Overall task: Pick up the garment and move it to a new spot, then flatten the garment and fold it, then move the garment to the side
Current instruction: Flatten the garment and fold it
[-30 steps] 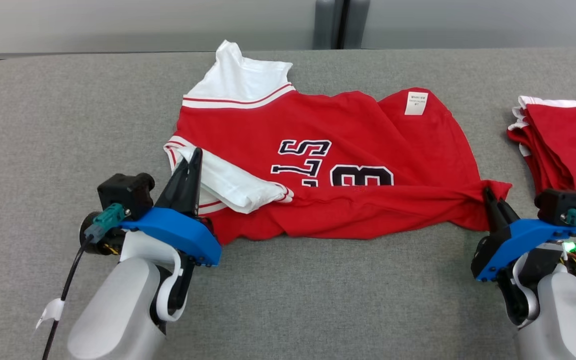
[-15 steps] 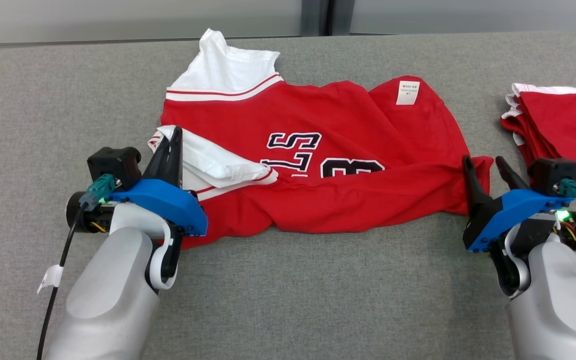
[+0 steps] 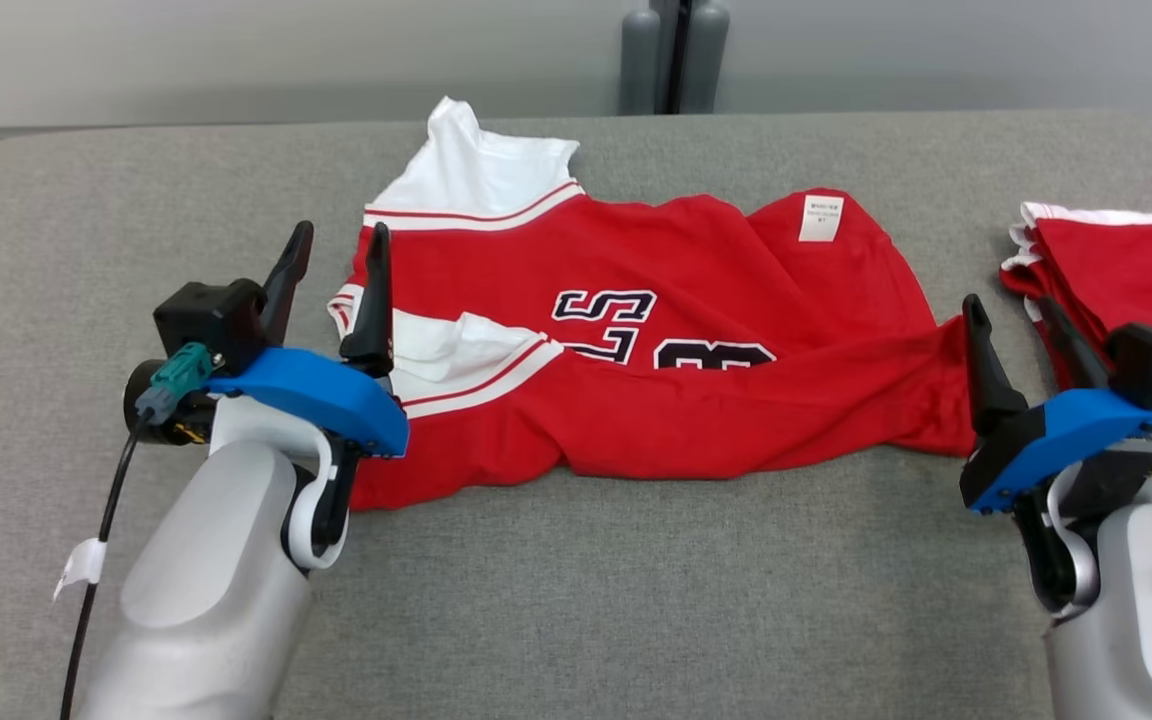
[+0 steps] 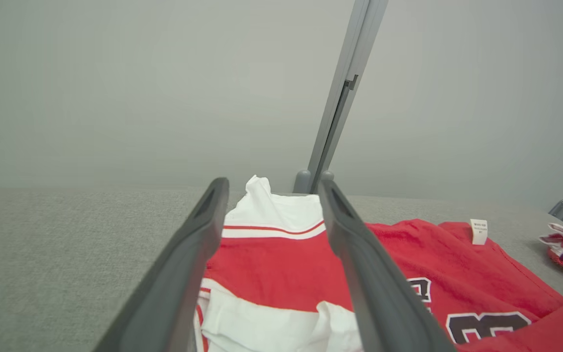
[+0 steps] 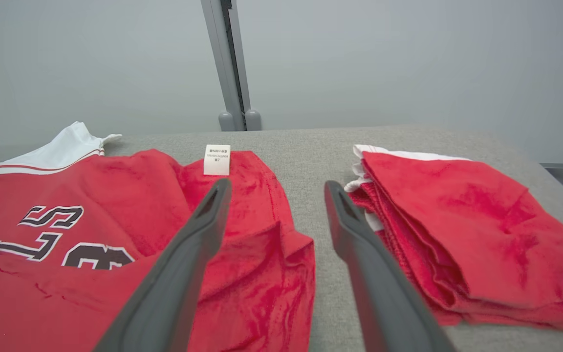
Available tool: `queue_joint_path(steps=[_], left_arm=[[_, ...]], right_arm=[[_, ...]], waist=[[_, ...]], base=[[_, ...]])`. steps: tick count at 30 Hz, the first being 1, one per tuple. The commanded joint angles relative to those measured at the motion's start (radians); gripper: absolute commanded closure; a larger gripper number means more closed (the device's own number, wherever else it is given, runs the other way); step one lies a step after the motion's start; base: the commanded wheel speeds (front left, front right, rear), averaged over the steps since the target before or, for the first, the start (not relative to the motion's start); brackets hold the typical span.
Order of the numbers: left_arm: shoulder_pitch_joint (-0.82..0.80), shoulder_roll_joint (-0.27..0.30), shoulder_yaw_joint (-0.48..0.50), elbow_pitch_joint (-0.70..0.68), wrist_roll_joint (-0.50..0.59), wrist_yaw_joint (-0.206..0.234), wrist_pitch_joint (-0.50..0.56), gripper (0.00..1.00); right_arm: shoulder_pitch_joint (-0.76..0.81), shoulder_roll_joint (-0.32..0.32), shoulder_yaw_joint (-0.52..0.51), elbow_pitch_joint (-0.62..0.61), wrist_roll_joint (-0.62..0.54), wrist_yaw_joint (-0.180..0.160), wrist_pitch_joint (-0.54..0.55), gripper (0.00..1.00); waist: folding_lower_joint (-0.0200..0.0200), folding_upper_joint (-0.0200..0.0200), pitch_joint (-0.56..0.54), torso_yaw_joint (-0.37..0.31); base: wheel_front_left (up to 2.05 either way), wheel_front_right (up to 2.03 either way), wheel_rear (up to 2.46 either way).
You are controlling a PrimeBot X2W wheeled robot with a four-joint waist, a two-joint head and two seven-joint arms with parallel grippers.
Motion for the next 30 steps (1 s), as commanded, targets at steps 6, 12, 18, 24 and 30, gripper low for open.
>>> queue_joint_path(steps=[6, 12, 18, 24, 30], left_arm=[[0.091, 0.065, 0.008, -0.104, -0.011, 0.025, 0.06, 0.0], [0.211, 0.108, 0.003, -0.19, -0.047, 0.075, 0.194, 0.0], [0.332, 0.11, 0.005, -0.228, -0.11, 0.134, 0.338, 0.0], [0.377, 0.102, 0.017, -0.247, -0.154, 0.166, 0.399, 0.0], [0.372, 0.075, 0.025, -0.241, -0.186, 0.163, 0.405, 0.0]], right_arm=[[0.133, -0.002, 0.011, -0.179, -0.014, 0.0, 0.084, 0.0], [0.236, -0.002, 0.024, -0.284, 0.016, 0.0, 0.146, 0.0], [0.282, -0.002, 0.03, -0.307, 0.047, 0.0, 0.169, 0.0], [0.283, -0.002, 0.025, -0.299, 0.039, 0.0, 0.179, 0.0], [0.253, -0.002, 0.009, -0.264, 0.026, 0.0, 0.192, 0.0]], waist=[[0.0001, 0.0, -0.054, 0.011], [0.0001, 0.0, -0.069, 0.015], [0.0001, 0.0, -0.053, 0.009], [0.0001, 0.0, -0.034, -0.003], [0.0001, 0.0, -0.017, -0.011]], base=[[0.0, 0.0, 0.0], [0.0, 0.0, 0.0], [0.0, 0.0, 0.0], [0.0, 0.0, 0.0], [0.0, 0.0, 0.0]])
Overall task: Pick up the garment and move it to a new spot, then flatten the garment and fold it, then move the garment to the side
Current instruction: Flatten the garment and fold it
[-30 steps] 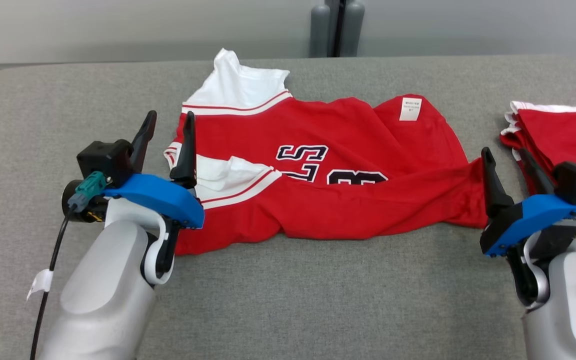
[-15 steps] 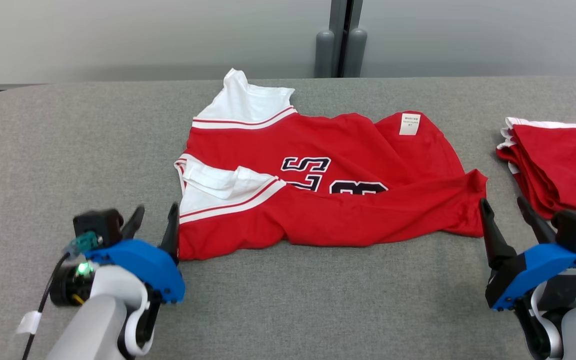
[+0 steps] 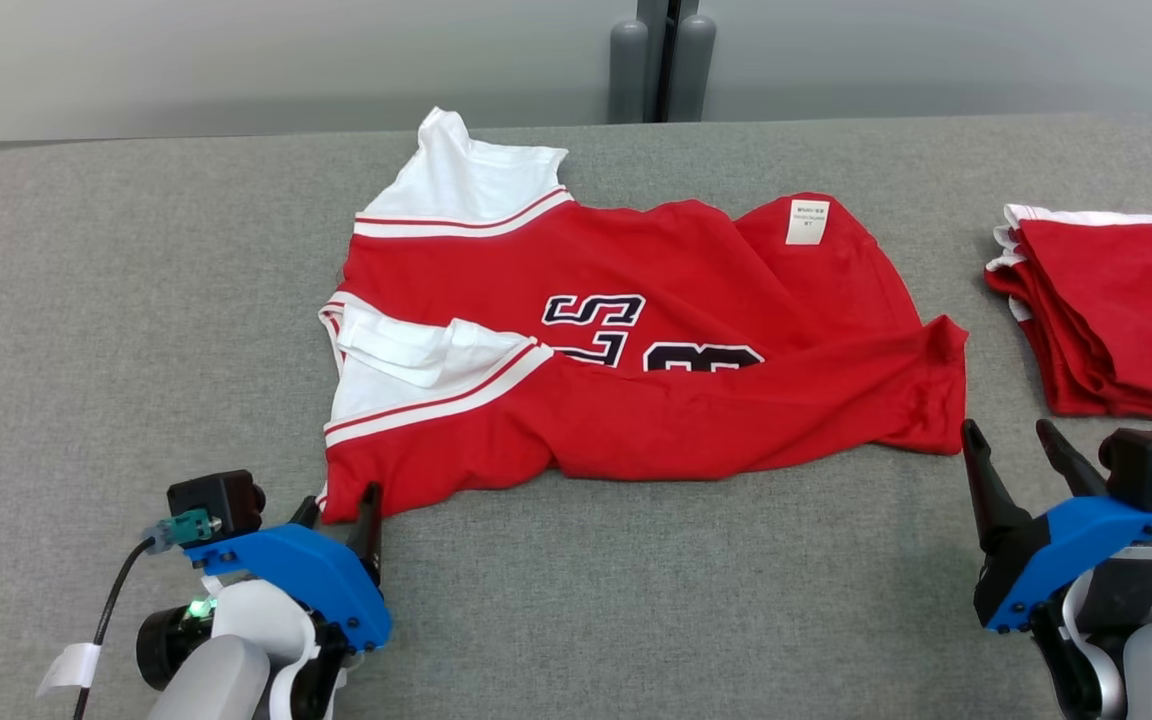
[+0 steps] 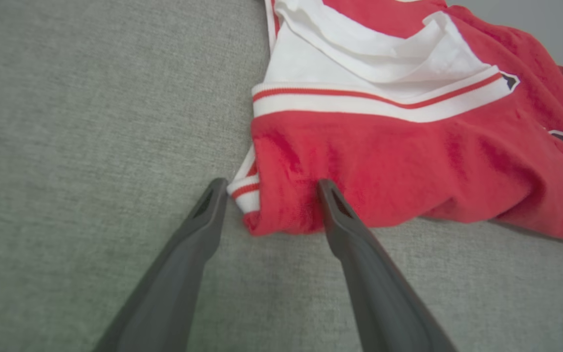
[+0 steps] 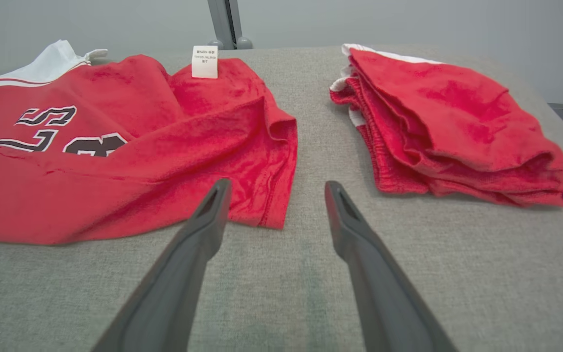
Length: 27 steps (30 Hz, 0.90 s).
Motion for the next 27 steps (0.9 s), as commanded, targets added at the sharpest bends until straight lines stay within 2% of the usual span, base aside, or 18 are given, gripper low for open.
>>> queue_joint_path(steps=[1, 2, 3, 4, 5, 6, 7, 12, 21, 22, 23, 24, 27], left_arm=[[-0.003, -0.007, -0.003, 0.005, -0.005, -0.007, 0.002, 0.0], [-0.008, -0.012, -0.002, 0.006, -0.01, -0.01, 0.0, 0.21], [-0.013, -0.016, -0.001, 0.007, -0.012, -0.011, -0.004, 0.5], [-0.017, -0.017, 0.0, 0.009, -0.013, -0.013, -0.008, 0.64], [-0.022, -0.019, -0.002, 0.011, -0.01, -0.016, -0.012, 0.74], [-0.028, -0.022, -0.003, 0.011, -0.009, -0.018, -0.016, 0.93], [-0.032, -0.025, -0.004, 0.012, -0.009, -0.018, -0.02, 1.0], [-0.047, -0.027, -0.008, 0.015, -0.003, -0.026, -0.039, 1.0], [-0.065, -0.031, -0.015, 0.012, 0.009, -0.041, -0.071, 1.0], [-0.068, -0.031, -0.016, 0.01, 0.012, -0.041, -0.076, 1.0], [-0.07, -0.032, -0.018, 0.009, 0.014, -0.043, -0.08, 1.0], [-0.072, -0.032, -0.02, 0.006, 0.013, -0.045, -0.083, 1.0], [-0.076, -0.028, -0.022, -0.005, 0.02, -0.051, -0.097, 1.0]], right_arm=[[-0.02, -0.002, -0.005, 0.014, 0.001, 0.0, 0.007, 0.0], [-0.025, -0.002, -0.006, 0.026, 0.007, 0.0, 0.009, 0.0], [-0.031, -0.002, -0.007, 0.042, 0.011, 0.0, 0.013, 0.0], [-0.039, -0.002, -0.009, 0.061, 0.016, 0.0, 0.015, 0.0], [-0.048, -0.002, -0.011, 0.08, 0.016, 0.0, 0.018, 0.0], [-0.061, -0.002, -0.015, 0.102, 0.013, 0.0, 0.021, 0.0], [-0.074, -0.002, -0.017, 0.125, 0.009, 0.0, 0.022, 0.0], [-0.151, -0.002, -0.024, 0.261, 0.036, 0.0, 0.015, 0.0], [-0.282, -0.001, -0.005, 0.515, 0.011, 0.0, 0.014, 0.02], [-0.292, -0.001, -0.003, 0.536, 0.009, 0.0, 0.013, 0.61], [-0.302, 0.0, -0.002, 0.554, 0.0, 0.0, 0.013, 0.71], [-0.312, -0.001, -0.004, 0.566, -0.009, 0.0, 0.01, 0.99], [-0.34, -0.004, -0.009, 0.59, -0.027, 0.0, -0.001, 1.0]], waist=[[0.0, 0.0001, 0.002, -0.001], [0.0, 0.0001, 0.004, -0.002], [0.0, 0.0001, 0.006, -0.002], [0.0, 0.0001, 0.008, -0.001], [0.0, 0.0001, 0.009, -0.001], [0.0, 0.0001, 0.011, 0.0], [0.0, 0.0001, 0.013, 0.001], [0.0, 0.0001, 0.022, 0.014], [0.0, 0.0001, 0.024, 0.033], [0.0, 0.0001, 0.021, 0.034], [0.0, 0.0001, 0.016, 0.035], [0.0, 0.0001, 0.012, 0.035], [0.0, 0.0001, -0.004, 0.033]], base=[[0.0, 0.0, 0.0], [0.0, 0.0, 0.0], [0.0, 0.0, 0.0], [0.0, 0.0, 0.0], [0.0, 0.0, 0.0], [0.0, 0.0, 0.0], [0.0, 0.0, 0.0], [0.0, 0.0, 0.0], [0.0, 0.0, 0.0], [0.0, 0.0, 0.0], [0.0, 0.0, 0.0], [0.0, 0.0, 0.0], [0.0, 0.0, 0.0]])
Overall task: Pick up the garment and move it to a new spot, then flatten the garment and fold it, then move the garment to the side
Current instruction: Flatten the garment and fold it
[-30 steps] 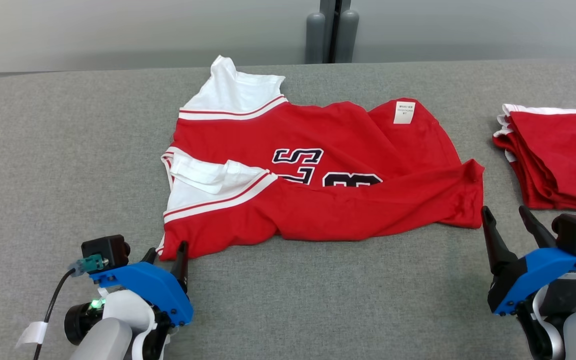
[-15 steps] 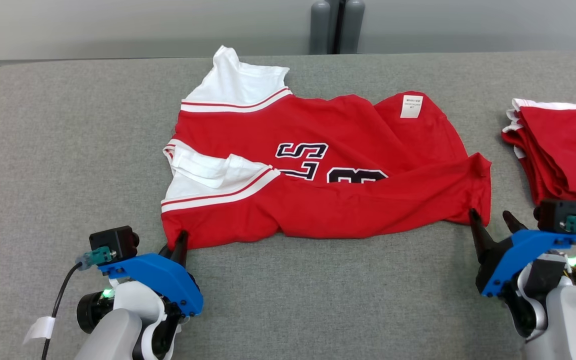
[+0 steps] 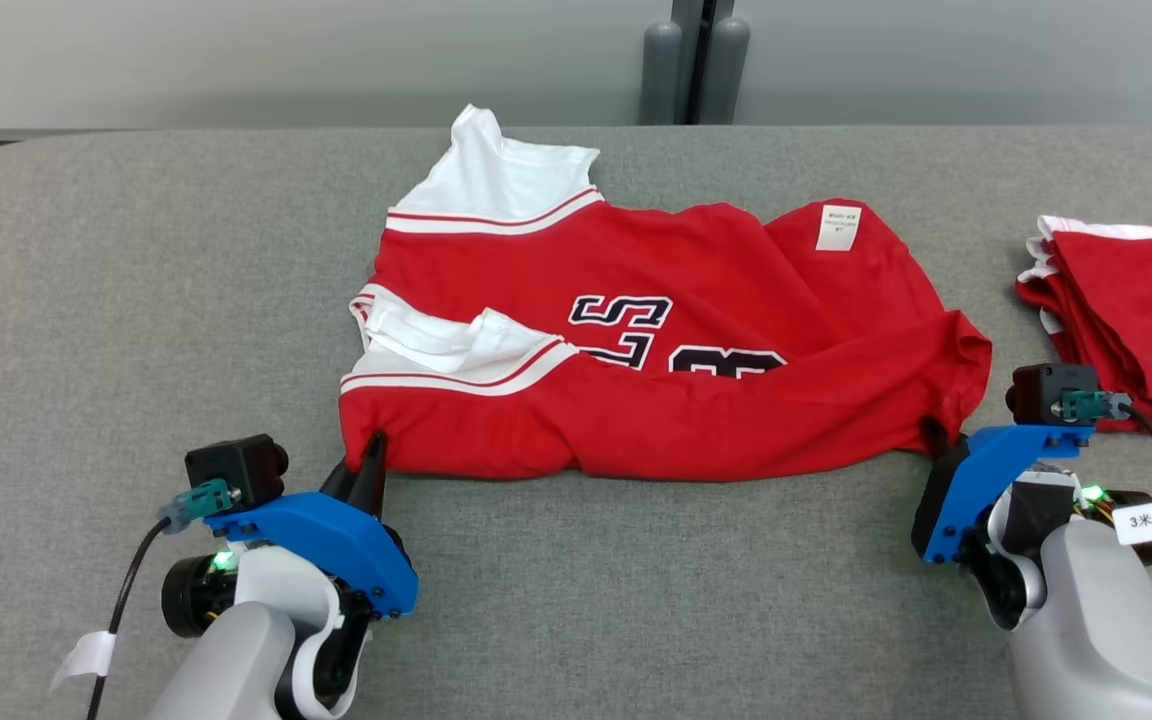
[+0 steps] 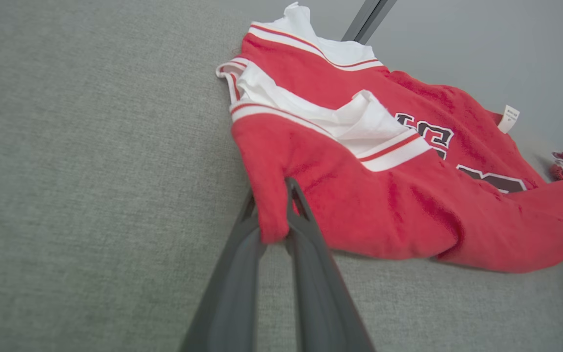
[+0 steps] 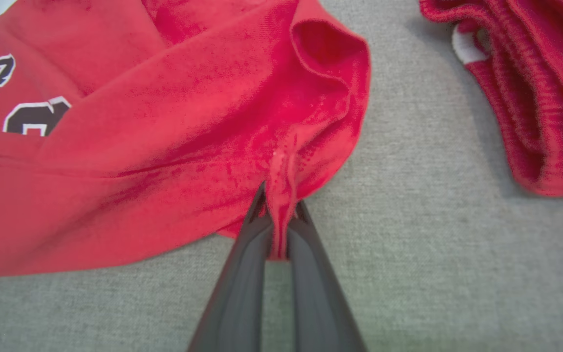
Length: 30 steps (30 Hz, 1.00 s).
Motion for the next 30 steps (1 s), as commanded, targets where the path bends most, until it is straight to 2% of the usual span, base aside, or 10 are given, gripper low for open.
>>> queue_joint_path(steps=[1, 4, 10, 17, 20, 24, 30], left_arm=[[-0.025, 0.008, 0.002, -0.01, 0.01, -0.005, -0.011, 1.0], [-0.028, 0.022, 0.009, -0.036, 0.018, 0.001, -0.022, 1.0], [0.005, 0.055, 0.026, -0.12, 0.013, 0.02, -0.023, 1.0], [0.142, 0.106, 0.036, -0.268, -0.01, 0.062, 0.022, 1.0], [0.23, 0.121, 0.028, -0.33, -0.022, 0.09, 0.048, 1.0], [0.335, 0.12, 0.025, -0.385, -0.047, 0.121, 0.058, 1.0], [0.393, 0.098, 0.009, -0.399, -0.053, 0.141, 0.055, 1.0]], right_arm=[[-0.023, -0.006, -0.001, 0.009, -0.009, 0.0, -0.009, 1.0], [-0.042, -0.02, 0.007, 0.006, 0.005, 0.0, -0.006, 1.0], [-0.017, -0.071, 0.051, -0.065, 0.107, 0.0, 0.053, 1.0], [0.142, -0.17, 0.12, -0.283, 0.237, 0.0, 0.182, 1.0], [0.251, -0.183, 0.121, -0.396, 0.27, 0.0, 0.221, 1.0], [0.374, -0.152, 0.08, -0.509, 0.288, 0.0, 0.241, 1.0], [0.47, -0.093, 0.037, -0.57, 0.264, 0.0, 0.23, 1.0]], waist=[[-0.0001, 0.0001, -0.013, -0.004], [-0.0001, 0.0001, -0.033, -0.009], [-0.0001, 0.0001, -0.083, -0.014], [-0.0001, 0.0001, -0.113, -0.021], [-0.0001, 0.0001, -0.106, -0.026], [-0.0001, 0.0001, -0.089, -0.028], [-0.0001, 0.0001, -0.07, -0.03]], base=[[0.0, 0.0, 0.0], [0.0, 0.0, 0.0], [0.0, 0.0, 0.0], [0.0, 0.0, 0.0], [0.0, 0.0, 0.0], [0.0, 0.0, 0.0], [0.0, 0.0, 0.0]])
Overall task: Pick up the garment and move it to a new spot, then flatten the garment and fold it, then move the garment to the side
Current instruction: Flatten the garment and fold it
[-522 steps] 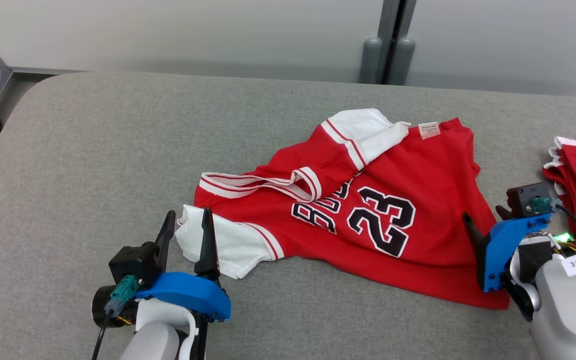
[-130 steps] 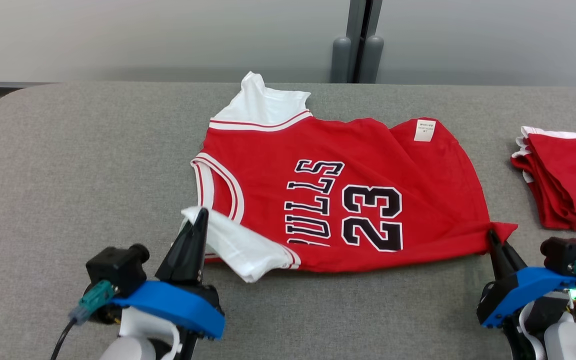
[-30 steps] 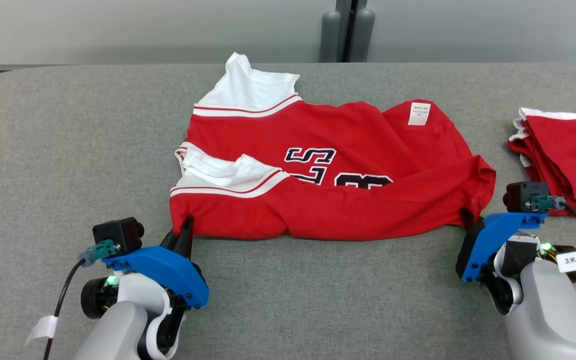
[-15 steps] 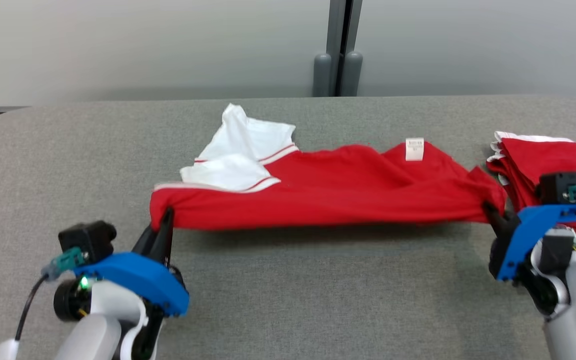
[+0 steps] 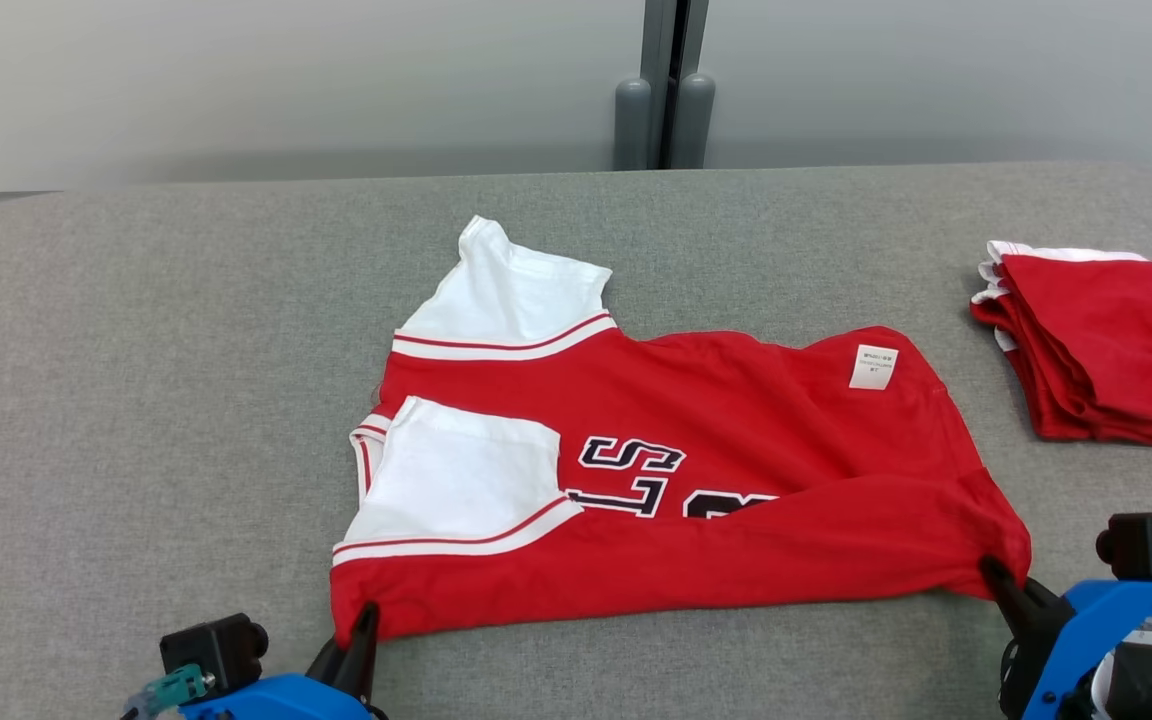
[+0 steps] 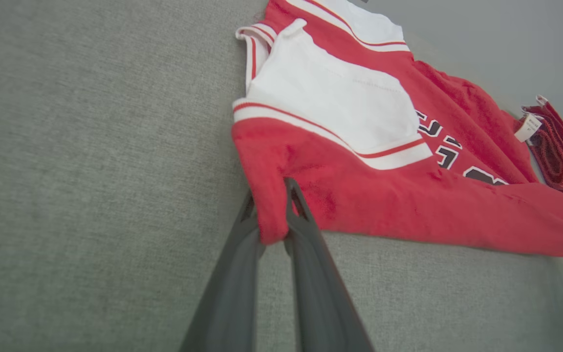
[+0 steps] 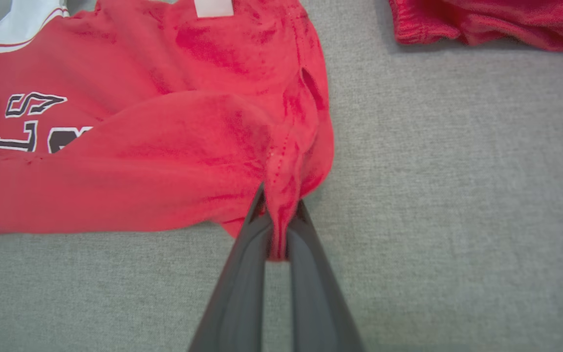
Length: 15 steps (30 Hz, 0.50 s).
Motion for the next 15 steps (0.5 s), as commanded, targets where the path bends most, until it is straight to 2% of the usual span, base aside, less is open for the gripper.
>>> queue_joint_path(steps=[1, 2, 3, 4, 5, 6, 7, 8, 9, 15], left_arm=[[0.009, -0.006, -0.003, -0.003, 0.0, 0.006, 0.004, 1.0], [0.007, -0.006, -0.006, 0.001, -0.002, 0.006, 0.008, 1.0], [0.007, -0.004, -0.008, 0.005, 0.001, 0.009, 0.008, 1.0], [0.006, -0.002, -0.008, 0.01, 0.003, 0.014, 0.011, 1.0], [0.007, -0.002, -0.007, 0.013, 0.0, 0.016, 0.014, 1.0], [0.01, 0.0, -0.005, 0.018, -0.002, 0.019, 0.018, 1.0], [0.013, 0.004, -0.002, 0.021, -0.003, 0.024, 0.02, 0.91], [0.015, 0.01, -0.001, 0.025, 0.001, 0.024, 0.021, 0.56], [0.015, 0.014, 0.003, 0.027, 0.005, 0.027, 0.018, 0.0], [-0.017, 0.046, 0.019, 0.02, 0.022, 0.033, 0.008, 0.0]], right_arm=[[0.025, 0.012, -0.012, -0.009, -0.012, 0.0, -0.018, 0.87], [0.033, 0.018, -0.017, -0.006, -0.021, 0.0, -0.023, 0.73], [0.04, 0.022, -0.02, -0.005, -0.028, 0.0, -0.03, 0.53], [0.043, 0.026, -0.026, -0.005, -0.036, 0.0, -0.039, 0.29], [0.045, 0.03, -0.031, -0.002, -0.044, 0.0, -0.046, 0.0], [0.046, 0.034, -0.036, 0.001, -0.046, 0.0, -0.052, 0.0], [0.049, 0.039, -0.045, 0.001, -0.048, 0.0, -0.059, 0.0], [0.052, 0.043, -0.051, 0.0, -0.05, 0.0, -0.065, 0.0], [0.054, 0.047, -0.055, -0.002, -0.054, 0.0, -0.069, 0.0], [0.068, 0.055, -0.084, -0.027, -0.075, 0.0, -0.074, 0.0]], waist=[[0.0001, -0.0002, 0.005, -0.001], [0.0001, -0.0002, 0.007, -0.001], [0.0001, -0.0002, 0.009, -0.003], [0.0001, -0.0002, 0.011, -0.004], [0.0001, -0.0002, 0.013, -0.006], [0.0001, -0.0002, 0.014, -0.008], [0.0001, -0.0002, 0.014, -0.009], [0.0001, -0.0002, 0.015, -0.011], [0.0001, -0.0002, 0.015, -0.012], [0.0001, -0.0002, 0.014, -0.018]], base=[[0.0, 0.0, 0.0], [0.0, 0.0, 0.0], [0.0, 0.0, 0.0], [0.0, 0.0, 0.0], [0.0, 0.0, 0.0], [0.0, 0.0, 0.0], [0.0, 0.0, 0.0], [0.0, 0.0, 0.0], [0.0, 0.0, 0.0], [0.0, 0.0, 0.0]])
